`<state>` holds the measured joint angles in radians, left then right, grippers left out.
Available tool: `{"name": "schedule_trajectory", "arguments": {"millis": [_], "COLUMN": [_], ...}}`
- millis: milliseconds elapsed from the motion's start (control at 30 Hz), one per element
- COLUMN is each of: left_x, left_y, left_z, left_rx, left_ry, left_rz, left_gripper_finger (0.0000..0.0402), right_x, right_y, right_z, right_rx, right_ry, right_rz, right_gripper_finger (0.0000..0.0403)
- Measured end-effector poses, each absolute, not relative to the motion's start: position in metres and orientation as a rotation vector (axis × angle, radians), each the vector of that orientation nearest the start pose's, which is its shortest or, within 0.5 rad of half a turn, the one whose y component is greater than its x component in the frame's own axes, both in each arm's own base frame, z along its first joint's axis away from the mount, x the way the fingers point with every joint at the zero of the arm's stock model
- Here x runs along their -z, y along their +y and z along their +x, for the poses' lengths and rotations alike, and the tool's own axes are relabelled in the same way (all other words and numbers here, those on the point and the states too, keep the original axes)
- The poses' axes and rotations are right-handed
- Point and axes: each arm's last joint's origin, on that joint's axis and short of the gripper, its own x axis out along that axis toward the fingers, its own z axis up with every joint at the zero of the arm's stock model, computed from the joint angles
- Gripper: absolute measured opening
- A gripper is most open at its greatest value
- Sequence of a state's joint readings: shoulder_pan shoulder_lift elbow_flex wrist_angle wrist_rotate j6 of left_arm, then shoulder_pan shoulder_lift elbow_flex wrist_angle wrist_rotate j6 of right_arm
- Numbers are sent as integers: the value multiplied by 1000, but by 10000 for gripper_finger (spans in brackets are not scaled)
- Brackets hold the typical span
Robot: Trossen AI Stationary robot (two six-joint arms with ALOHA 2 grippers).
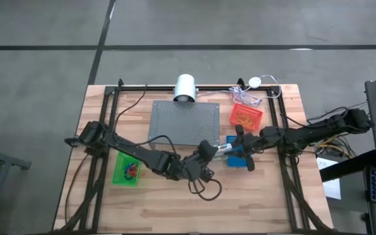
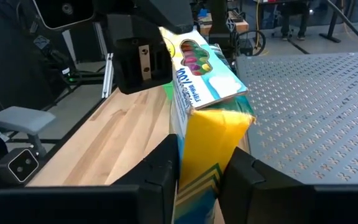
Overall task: Pick & Place Office Desk Supplies
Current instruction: Put the bottom pack of yellow crayons into the blue bin
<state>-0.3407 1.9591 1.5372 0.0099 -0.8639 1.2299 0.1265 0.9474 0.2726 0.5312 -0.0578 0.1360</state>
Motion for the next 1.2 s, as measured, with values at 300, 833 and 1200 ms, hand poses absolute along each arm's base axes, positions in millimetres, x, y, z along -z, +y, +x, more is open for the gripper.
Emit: {"name": "schedule_trajectory", "arguments": {"millis": [300, 833, 1200], "left_x": [-267, -268, -268], "left_y": [-129, -128, -125], "left_z": [429, 429, 430], "left_rx": [-245, -244, -250], "left_ry": [630, 632, 636], "left_rz": [1417, 1424, 1421], "left_gripper_finger": [22, 23, 23], "right_x": [-198, -198, -198], "right_y": [26, 26, 25], "right_z": [189, 189, 189], "right_rx": [-171, -169, -166], "right_ry": [155, 154, 153], "right_rz": [132, 125, 124], "right_gripper_finger": [94, 89, 81]}}
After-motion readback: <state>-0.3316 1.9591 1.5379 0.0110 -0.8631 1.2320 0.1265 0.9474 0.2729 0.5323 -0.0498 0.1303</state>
